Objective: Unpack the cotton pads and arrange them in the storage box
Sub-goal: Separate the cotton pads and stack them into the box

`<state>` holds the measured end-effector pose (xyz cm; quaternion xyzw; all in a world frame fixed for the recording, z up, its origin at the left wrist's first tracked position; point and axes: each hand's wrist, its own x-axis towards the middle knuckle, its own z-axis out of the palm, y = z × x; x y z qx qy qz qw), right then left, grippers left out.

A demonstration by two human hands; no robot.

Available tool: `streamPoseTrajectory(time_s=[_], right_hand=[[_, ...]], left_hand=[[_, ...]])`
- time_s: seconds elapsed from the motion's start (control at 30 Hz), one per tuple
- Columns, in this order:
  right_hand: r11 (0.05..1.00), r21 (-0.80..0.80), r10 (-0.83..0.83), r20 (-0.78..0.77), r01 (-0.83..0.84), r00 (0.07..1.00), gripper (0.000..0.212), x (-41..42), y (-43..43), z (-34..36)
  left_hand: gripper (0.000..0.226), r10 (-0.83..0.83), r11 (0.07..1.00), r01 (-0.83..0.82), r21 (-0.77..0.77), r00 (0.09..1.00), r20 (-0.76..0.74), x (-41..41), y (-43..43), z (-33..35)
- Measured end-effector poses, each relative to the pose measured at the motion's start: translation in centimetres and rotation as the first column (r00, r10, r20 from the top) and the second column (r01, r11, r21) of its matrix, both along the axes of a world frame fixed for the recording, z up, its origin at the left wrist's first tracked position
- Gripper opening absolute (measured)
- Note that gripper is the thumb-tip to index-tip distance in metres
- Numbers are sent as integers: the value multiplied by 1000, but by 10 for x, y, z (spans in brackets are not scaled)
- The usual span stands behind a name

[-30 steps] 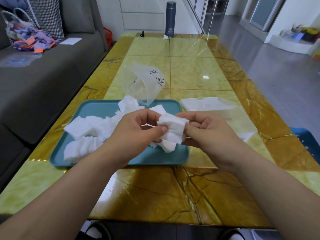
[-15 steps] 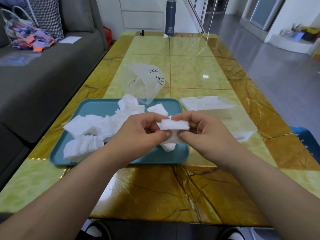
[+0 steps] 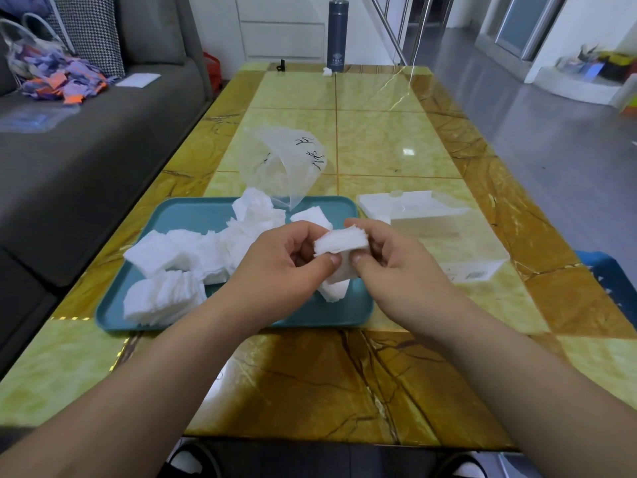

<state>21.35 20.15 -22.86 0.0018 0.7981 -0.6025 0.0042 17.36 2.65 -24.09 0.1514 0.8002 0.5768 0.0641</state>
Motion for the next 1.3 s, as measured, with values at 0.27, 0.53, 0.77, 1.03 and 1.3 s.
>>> streamPoseTrajectory(time_s=[0.27,0.53,0.77,1.03,1.3], right_hand=[[992,-121,-16,66,24,998,26,-5,19,1],[978,-162,-110,148,134,983,11,-11,42,7],[908,-19,-418,38,419,908,28,-25,95,9],[733,496,-498,-74,465,864,34,-45,104,-10],[782,502,-411,-29,369,911,32,-64,67,-11]], left_hand=[[10,35,999,-34,-37,999,40,1,1,2],[12,-23,997,11,78,988,154,1,33,13],[34,129,956,-128,-263,992,-16,-23,76,6],[57,56,948,-53,-315,998,1,-20,92,-15],[53,51,952,-58,-299,998,-32,-18,87,-22]])
